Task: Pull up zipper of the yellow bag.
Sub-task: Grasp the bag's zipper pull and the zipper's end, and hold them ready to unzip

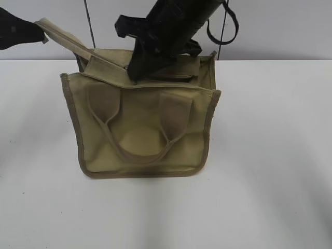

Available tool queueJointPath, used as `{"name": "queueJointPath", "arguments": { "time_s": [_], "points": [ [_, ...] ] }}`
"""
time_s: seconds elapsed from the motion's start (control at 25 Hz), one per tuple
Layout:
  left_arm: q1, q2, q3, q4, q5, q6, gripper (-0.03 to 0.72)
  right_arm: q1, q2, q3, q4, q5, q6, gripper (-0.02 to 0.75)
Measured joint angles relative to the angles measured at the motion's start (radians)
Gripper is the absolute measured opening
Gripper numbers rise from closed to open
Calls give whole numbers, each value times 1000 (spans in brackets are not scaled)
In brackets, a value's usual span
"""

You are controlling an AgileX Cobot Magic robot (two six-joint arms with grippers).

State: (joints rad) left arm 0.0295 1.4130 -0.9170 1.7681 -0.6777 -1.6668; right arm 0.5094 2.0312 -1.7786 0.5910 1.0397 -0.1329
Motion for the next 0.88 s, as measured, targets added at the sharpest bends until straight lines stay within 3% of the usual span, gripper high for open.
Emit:
{"name": "queueJointPath", "arguments": {
  "time_s": [0.2,0.44,0.64,0.88],
  "points": [
    [0,0,0,0,-3,-2,-3,0,-15,-39,-235,124,9,69],
    [0,0,0,-1,-5,-3,-3,0,-27,-65,-415,158,12,69],
    [0,0,0,-3,-8,-3,-3,0,-50,-65,-480,164,12,69],
    [0,0,0,-5,-8,-3,-3,-43,-71,-65,-482,168,11,69]
  ]
}}
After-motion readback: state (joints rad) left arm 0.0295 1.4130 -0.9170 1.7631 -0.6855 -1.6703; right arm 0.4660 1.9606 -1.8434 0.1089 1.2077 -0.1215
